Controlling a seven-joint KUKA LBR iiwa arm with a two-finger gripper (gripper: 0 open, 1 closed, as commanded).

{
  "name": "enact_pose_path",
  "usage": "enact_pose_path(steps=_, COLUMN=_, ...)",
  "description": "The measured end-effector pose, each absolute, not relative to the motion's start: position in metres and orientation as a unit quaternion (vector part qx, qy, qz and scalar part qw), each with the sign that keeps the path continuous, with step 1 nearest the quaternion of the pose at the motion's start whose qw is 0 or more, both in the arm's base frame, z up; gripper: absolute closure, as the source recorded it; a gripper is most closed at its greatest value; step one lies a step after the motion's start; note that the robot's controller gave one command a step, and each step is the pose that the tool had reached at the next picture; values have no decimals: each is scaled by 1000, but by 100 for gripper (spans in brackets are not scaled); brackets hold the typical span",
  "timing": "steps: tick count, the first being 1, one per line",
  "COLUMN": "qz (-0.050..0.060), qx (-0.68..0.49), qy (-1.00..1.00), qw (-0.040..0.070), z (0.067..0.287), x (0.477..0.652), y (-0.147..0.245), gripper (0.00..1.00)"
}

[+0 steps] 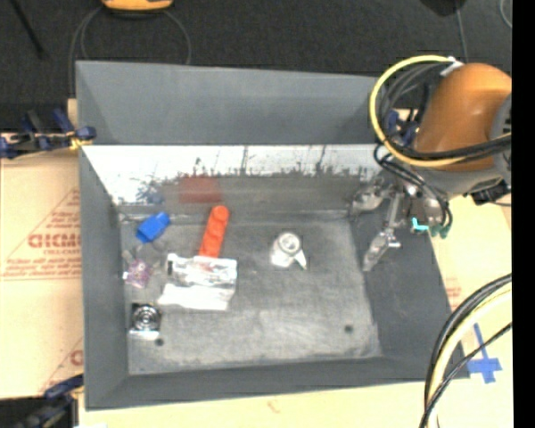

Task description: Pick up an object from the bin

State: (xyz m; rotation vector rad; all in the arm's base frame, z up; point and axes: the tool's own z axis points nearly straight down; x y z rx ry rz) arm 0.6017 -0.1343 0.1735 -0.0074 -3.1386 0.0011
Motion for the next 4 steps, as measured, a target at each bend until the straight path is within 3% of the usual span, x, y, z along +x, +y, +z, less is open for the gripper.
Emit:
enact_pose_path(steps=1, qz=0, qx=-63, qy=-998, qw=-5, z=83, x=610, y=-63, gripper=0)
enact_pose_path(steps=2, qz=-1, qx=-150, qy=-989, qw=-2, z=101, x=601, y=-39, gripper=0)
enact_pose_path(steps=3, qz=0, qx=-106, qy=-994, qw=-3, z=105, x=603, y=-14, gripper=0)
enact_pose_path(steps=4, qz=-1, qx=-167, qy=-986, qw=-4, z=85, x=602, y=-24, gripper=0)
